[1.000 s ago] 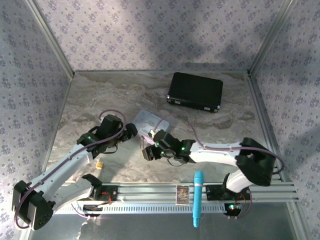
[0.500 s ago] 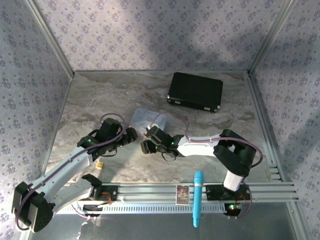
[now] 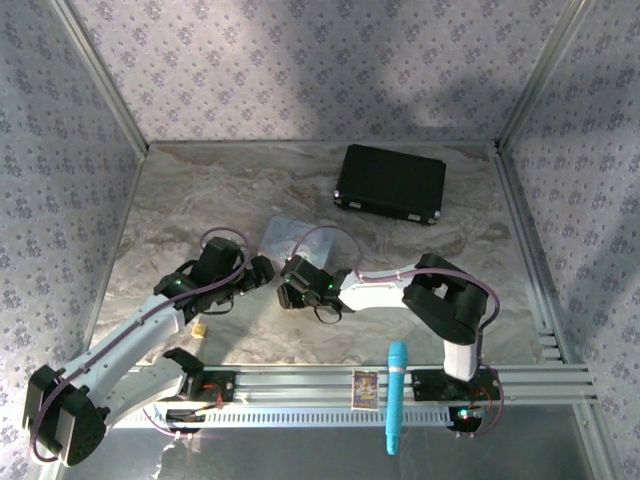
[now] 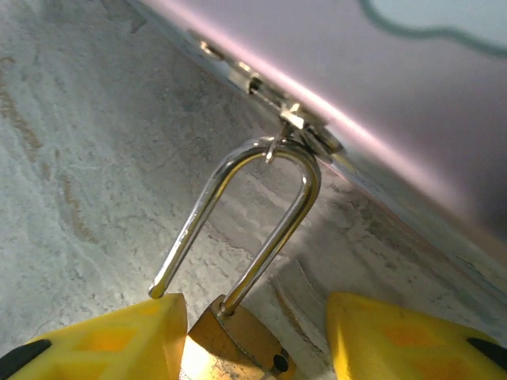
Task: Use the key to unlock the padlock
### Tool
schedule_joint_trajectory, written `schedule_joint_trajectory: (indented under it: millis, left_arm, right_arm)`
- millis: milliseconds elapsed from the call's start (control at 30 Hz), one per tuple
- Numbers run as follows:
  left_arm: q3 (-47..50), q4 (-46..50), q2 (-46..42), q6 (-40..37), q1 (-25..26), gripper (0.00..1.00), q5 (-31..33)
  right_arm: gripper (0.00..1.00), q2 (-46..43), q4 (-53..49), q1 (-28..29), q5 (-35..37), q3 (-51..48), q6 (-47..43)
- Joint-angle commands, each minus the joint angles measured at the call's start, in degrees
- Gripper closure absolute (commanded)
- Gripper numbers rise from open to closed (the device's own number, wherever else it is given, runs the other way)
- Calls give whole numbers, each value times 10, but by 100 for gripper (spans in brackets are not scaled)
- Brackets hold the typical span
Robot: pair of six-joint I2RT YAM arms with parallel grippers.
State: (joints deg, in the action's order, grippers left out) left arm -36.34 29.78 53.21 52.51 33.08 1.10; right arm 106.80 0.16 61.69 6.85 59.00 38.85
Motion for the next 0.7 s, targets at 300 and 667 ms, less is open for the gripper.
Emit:
schedule_joint_trajectory:
  millis: [300, 667]
  left_arm:
    - [-4, 1, -12, -11, -3, 0, 23]
    - [-75, 15, 52, -114, 7, 0, 93]
  right_arm:
    - [65, 19, -94, 21, 39, 8, 56]
    - [84, -81, 53, -8, -31, -139, 85]
